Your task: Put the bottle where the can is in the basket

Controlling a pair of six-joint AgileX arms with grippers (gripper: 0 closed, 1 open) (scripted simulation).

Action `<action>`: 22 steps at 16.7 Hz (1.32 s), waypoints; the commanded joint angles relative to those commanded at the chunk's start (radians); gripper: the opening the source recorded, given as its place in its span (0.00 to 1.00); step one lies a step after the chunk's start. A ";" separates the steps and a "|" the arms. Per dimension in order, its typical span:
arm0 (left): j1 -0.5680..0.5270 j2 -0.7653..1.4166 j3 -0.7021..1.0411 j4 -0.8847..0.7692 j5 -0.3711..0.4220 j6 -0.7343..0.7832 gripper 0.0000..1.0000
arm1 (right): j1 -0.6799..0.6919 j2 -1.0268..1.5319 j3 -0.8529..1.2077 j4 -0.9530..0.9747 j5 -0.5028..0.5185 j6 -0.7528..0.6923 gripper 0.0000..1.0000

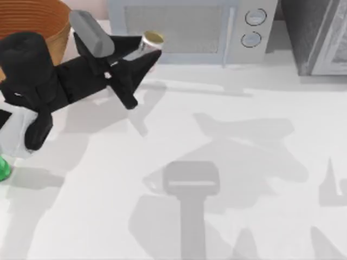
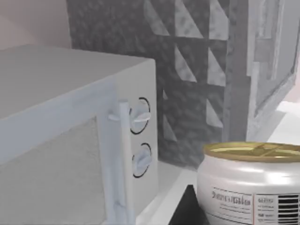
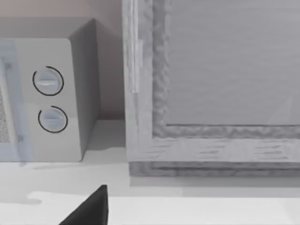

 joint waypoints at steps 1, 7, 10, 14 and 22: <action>-0.011 0.073 0.035 0.038 0.045 -0.001 0.00 | 0.000 0.000 0.000 0.000 0.000 0.000 1.00; -0.064 0.431 0.216 0.212 0.294 -0.008 0.00 | 0.000 0.000 0.000 0.000 0.000 0.000 1.00; -0.082 0.560 0.278 0.264 0.390 -0.011 0.00 | 0.000 0.000 0.000 0.000 0.000 0.000 1.00; -0.094 0.649 0.323 0.298 0.466 -0.016 0.00 | 0.000 0.000 0.000 0.000 0.000 0.000 1.00; -0.096 0.658 0.329 0.302 0.476 -0.016 0.08 | 0.000 0.000 0.000 0.000 0.000 0.000 1.00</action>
